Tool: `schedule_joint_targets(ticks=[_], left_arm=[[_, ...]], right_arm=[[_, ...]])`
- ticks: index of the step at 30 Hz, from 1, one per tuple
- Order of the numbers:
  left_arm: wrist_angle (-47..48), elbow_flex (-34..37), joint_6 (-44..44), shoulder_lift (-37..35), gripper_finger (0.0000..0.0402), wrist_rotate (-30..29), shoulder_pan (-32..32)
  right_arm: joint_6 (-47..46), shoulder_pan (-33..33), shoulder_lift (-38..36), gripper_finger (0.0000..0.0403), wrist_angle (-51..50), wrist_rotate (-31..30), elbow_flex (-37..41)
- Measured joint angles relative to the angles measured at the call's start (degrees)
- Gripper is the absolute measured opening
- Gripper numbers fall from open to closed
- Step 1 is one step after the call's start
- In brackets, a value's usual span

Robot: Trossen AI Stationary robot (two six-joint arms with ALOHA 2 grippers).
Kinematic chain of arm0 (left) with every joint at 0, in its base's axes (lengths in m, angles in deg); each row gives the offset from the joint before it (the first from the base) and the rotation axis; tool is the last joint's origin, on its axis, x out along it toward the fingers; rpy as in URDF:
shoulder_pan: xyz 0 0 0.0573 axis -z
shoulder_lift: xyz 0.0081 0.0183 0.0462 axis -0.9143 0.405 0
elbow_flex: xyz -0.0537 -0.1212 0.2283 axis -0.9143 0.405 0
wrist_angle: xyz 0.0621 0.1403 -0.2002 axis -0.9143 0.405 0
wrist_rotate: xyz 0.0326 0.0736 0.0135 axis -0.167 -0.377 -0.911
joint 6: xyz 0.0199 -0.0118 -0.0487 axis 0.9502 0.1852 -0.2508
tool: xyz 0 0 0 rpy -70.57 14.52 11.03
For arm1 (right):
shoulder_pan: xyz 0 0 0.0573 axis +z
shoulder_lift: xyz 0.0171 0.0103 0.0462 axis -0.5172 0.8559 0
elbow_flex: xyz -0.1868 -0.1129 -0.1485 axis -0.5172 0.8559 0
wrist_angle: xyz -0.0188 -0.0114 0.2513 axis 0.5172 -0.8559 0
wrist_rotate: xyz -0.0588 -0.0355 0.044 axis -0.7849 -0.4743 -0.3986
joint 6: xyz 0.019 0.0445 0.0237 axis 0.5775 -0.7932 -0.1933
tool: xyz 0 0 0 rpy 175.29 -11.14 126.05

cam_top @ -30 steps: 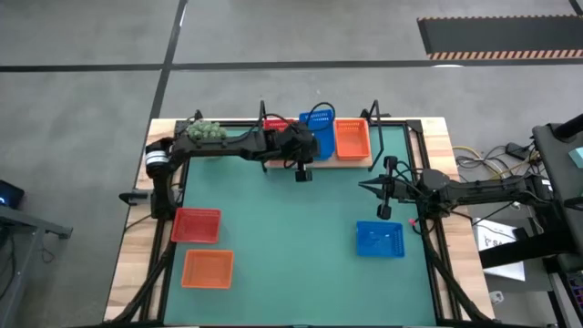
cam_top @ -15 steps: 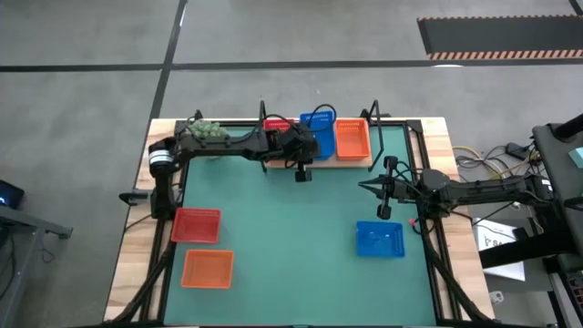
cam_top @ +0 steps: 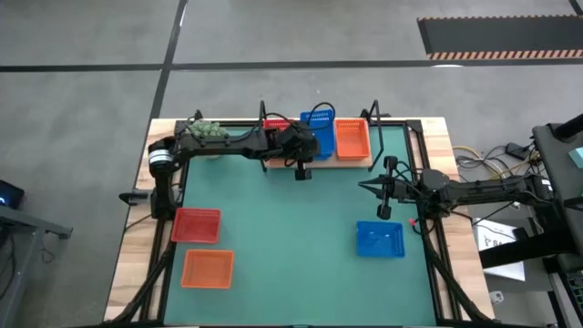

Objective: Stack baskets on shelf by color
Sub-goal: Stack the left blue bin on top of the blue bin on the shelf

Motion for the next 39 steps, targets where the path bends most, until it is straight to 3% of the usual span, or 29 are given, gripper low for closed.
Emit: schedule_joint_targets(ticks=[39], left_arm=[[-0.79, 0.11, -0.22, 1.83, 0.0000, -0.63, -0.76]], right_arm=[[0.00, 0.00, 0.02, 0.0011, -0.03, 0.02, 0.00]])
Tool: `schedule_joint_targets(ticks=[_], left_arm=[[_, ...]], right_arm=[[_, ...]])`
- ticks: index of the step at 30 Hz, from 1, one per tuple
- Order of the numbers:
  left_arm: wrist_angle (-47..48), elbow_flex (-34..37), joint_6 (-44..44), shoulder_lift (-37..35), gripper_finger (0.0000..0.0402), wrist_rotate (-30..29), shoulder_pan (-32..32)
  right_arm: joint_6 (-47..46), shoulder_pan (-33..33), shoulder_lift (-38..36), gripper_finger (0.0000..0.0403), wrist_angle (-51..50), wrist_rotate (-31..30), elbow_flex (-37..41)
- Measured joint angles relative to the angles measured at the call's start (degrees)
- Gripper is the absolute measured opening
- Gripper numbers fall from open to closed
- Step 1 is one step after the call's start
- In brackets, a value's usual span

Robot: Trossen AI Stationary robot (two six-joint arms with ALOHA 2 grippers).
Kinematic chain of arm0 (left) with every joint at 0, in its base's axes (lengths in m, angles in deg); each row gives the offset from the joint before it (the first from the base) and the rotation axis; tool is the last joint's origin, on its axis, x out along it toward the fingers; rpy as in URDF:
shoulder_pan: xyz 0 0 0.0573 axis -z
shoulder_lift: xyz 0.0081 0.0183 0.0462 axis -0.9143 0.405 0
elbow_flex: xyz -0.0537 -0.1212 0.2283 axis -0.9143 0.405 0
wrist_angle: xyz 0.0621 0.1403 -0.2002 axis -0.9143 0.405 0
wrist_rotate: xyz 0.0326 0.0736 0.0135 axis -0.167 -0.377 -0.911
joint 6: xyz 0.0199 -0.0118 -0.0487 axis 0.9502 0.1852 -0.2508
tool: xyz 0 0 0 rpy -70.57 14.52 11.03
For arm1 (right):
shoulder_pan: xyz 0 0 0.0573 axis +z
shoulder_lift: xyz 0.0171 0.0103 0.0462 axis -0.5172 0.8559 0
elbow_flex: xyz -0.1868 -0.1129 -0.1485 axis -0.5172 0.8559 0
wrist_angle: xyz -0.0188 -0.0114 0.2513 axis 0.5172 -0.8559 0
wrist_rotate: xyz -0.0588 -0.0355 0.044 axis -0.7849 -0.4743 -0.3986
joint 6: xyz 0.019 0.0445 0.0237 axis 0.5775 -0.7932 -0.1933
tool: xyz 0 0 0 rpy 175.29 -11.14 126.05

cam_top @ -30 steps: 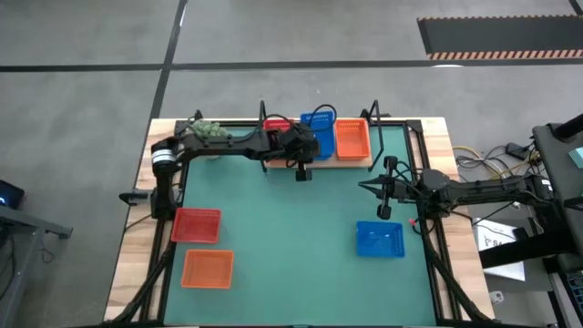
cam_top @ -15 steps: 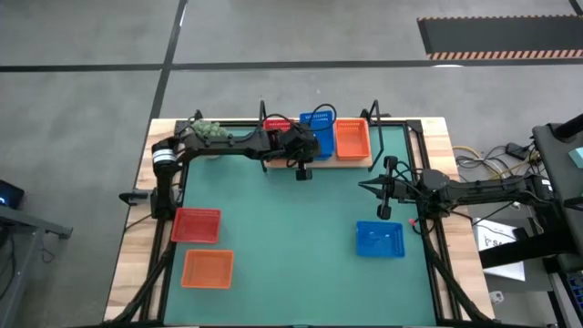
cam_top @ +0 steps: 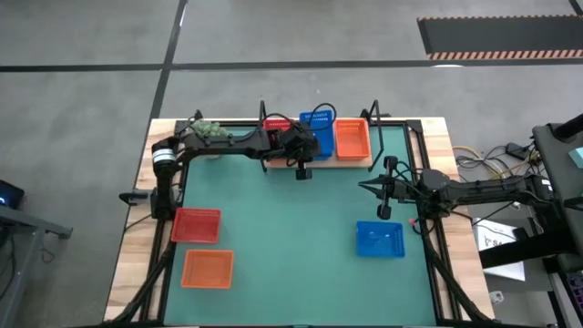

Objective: Stack baskets on shelf by color
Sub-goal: Stack the left blue bin on top of the blue bin on the shelf

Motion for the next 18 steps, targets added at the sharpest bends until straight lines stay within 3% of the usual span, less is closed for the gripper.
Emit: schedule_joint_targets(ticks=[18], left_arm=[[0.11, 0.00, -1.44, 0.00, 0.0007, 0.01, -0.70]], right_arm=[[0.00, -0.01, 0.00, 0.0011, -0.17, 0.00, 0.00]])
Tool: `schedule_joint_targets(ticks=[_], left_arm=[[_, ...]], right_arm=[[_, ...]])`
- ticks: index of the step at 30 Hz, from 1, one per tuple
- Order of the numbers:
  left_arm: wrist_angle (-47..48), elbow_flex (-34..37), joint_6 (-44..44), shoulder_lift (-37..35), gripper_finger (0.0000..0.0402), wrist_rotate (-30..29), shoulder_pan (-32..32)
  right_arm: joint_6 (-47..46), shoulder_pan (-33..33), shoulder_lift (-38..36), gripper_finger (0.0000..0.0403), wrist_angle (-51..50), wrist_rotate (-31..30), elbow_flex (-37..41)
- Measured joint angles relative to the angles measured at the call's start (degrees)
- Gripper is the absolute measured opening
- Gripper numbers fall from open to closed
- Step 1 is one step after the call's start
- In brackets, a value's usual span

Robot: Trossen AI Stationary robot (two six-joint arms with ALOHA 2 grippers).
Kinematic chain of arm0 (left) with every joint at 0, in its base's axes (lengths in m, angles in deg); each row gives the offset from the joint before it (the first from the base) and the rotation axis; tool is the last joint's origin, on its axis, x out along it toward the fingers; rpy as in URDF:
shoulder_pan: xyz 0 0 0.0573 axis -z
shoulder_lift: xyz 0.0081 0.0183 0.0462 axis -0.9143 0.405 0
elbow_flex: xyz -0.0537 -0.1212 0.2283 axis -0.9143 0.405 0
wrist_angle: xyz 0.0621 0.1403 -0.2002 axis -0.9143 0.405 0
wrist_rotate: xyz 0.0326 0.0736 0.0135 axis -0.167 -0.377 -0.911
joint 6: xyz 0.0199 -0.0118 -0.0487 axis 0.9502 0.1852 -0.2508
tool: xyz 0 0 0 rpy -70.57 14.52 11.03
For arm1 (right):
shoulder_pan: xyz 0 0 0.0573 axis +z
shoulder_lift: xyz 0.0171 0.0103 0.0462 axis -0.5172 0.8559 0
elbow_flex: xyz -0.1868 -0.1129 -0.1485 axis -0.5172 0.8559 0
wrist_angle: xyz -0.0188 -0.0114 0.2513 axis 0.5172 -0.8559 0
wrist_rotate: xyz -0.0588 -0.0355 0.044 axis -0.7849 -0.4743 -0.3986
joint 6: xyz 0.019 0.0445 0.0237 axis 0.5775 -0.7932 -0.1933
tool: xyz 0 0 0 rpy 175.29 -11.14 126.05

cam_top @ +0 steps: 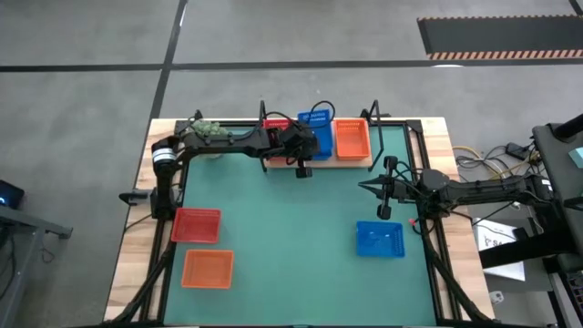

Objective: Stack baskets on shelf by color
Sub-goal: Stack the left blue bin on top of the blue bin on the shelf

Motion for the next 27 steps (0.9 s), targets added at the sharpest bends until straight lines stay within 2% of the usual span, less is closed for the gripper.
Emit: schedule_joint_targets(ticks=[8, 13, 19, 25, 27], left_arm=[[0.11, 0.00, 0.04, 0.00, 0.0068, -0.10, -0.02], [0.74, 0.00, 0.07, -0.72, 0.0093, -0.21, 0.09], [1.50, -0.02, 0.02, -3.71, 0.0098, -0.18, 1.40], [-3.78, -0.04, -1.37, -4.53, 0.0097, 0.10, 3.25], [-2.85, -0.03, -1.49, -4.25, 0.0097, 0.15, 3.34]], right_arm=[[0.00, 0.01, 0.00, 0.0011, -0.02, 0.00, 0.00], [0.06, 0.02, 0.00, 0.0011, -0.02, 0.00, 0.00], [0.15, 0.02, -0.01, 0.0011, -0.10, 0.00, 0.00], [0.17, 0.00, -0.02, 0.0011, -0.24, 0.00, -0.02], [0.12, 0.00, -0.02, 0.0011, -0.24, -0.01, -0.02]])
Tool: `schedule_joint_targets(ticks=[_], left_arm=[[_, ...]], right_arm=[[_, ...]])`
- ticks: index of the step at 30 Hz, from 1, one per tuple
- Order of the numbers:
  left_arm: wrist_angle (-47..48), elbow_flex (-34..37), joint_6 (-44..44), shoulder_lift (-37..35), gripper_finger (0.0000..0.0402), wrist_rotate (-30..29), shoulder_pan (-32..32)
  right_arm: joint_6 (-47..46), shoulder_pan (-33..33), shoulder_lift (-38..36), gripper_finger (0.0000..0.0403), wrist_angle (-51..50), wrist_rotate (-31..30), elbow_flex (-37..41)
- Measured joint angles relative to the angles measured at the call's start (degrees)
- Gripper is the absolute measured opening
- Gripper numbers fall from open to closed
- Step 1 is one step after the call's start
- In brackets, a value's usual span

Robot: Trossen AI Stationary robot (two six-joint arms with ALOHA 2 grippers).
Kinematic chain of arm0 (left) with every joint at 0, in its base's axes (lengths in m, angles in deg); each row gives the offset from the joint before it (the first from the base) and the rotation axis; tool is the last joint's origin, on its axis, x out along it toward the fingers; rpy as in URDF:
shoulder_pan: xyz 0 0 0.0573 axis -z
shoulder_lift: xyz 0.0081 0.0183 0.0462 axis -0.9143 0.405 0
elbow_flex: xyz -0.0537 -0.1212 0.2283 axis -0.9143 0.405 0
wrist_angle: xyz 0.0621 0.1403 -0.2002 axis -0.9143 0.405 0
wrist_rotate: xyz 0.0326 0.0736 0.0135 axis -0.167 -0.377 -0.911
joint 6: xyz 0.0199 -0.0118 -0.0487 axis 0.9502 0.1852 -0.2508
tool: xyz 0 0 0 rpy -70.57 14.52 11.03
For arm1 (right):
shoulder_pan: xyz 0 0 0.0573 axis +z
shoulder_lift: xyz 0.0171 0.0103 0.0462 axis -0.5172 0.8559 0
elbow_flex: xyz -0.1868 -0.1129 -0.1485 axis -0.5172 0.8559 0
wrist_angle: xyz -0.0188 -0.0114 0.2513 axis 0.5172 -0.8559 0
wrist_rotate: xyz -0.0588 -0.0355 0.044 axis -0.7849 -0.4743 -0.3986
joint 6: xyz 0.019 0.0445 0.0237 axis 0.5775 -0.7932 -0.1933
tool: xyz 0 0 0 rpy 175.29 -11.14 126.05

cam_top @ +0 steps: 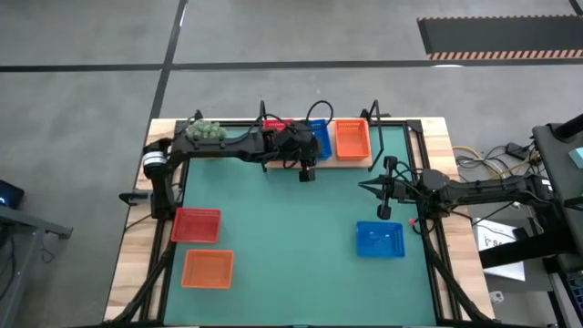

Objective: Stack baskets on shelf by color
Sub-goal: Stack the left blue bin on top of the blue bin on the shelf

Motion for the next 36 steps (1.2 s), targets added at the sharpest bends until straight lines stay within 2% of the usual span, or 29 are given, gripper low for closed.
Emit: schedule_joint_targets(ticks=[5, 9, 12, 17, 19, 26, 36], left_arm=[[1.10, 2.88, 0.27, 0.07, 0.0097, 0.19, -0.11], [2.54, 5.60, 1.86, -0.06, 0.0097, 6.18, -0.03], [1.87, 8.08, 1.38, -0.06, 0.0097, 6.89, 0.39], [-1.49, 12.02, -1.07, 0.05, 0.0097, -4.69, 1.22], [-1.09, 12.36, -1.20, 0.05, 0.0097, -7.35, 1.21], [-1.04, 12.75, -1.49, 0.05, 0.0097, -10.98, 1.24], [-1.15, 12.75, -2.98, 0.03, 0.0097, -12.39, 1.16]], right_arm=[[-0.05, 0.00, 0.02, 0.0011, -0.11, -0.02, 0.00], [0.00, 0.00, -0.01, 0.0011, -0.11, 0.00, 0.00], [0.00, 0.00, -0.01, 0.0011, -0.13, -0.01, 0.00], [-0.01, 0.00, 0.00, 0.0011, -0.14, -0.02, 0.00], [-0.01, 0.00, -0.01, 0.0011, -0.15, -0.02, 0.00], [-0.01, 0.00, -0.01, 0.0011, -0.39, -0.04, 0.00], [0.04, 0.00, -0.01, 0.0011, -0.96, -1.46, 0.00]])
